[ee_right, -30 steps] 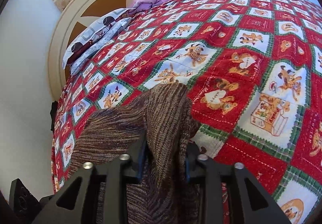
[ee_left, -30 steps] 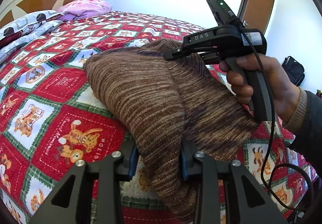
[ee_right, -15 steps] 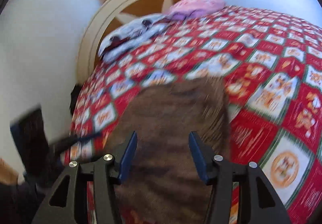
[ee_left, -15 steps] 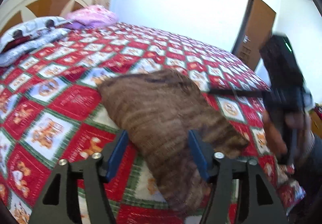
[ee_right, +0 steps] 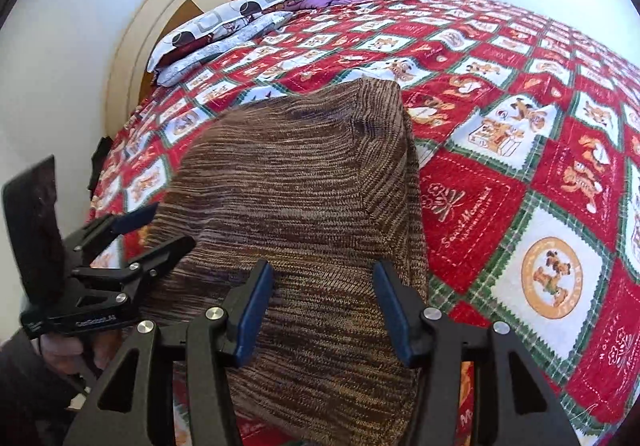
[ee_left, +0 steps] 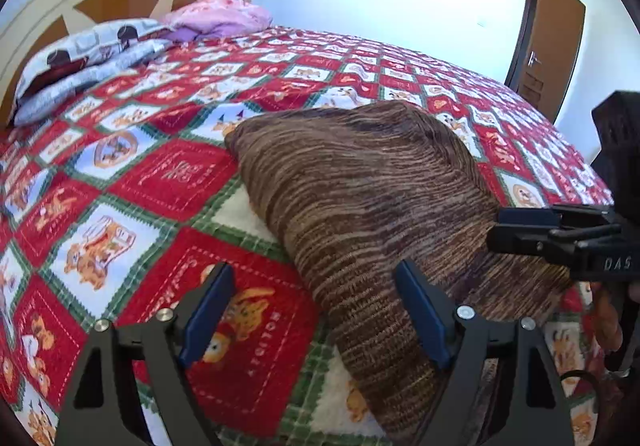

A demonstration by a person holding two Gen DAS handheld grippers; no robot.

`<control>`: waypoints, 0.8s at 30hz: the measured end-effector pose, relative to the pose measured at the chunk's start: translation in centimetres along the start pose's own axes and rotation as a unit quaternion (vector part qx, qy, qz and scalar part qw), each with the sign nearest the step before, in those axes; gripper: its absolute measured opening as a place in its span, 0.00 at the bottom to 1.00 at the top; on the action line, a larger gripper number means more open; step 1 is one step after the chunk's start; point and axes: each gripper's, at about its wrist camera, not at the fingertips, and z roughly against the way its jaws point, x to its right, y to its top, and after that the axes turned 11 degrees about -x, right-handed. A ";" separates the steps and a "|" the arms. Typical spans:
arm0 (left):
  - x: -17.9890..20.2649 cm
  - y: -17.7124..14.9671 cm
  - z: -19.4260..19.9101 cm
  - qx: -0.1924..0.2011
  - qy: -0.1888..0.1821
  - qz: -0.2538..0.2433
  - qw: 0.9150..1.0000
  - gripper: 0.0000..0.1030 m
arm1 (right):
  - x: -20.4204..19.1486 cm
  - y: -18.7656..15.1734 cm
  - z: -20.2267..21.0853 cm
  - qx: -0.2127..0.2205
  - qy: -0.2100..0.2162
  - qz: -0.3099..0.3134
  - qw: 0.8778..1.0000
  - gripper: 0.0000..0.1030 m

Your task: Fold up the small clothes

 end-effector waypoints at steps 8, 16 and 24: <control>0.2 -0.6 3.3 0.010 0.022 -0.016 1.000 0.84 | -0.9 -1.4 2.4 0.022 -0.032 -0.014 0.999 0.53; 1.2 -2.0 8.4 0.040 0.023 -0.033 0.998 0.84 | -3.7 -4.5 6.5 0.071 -0.079 -0.019 0.994 0.53; 3.3 -2.5 12.6 0.087 0.012 -0.056 0.995 0.91 | -8.2 -7.5 12.0 0.157 -0.137 0.008 0.978 0.66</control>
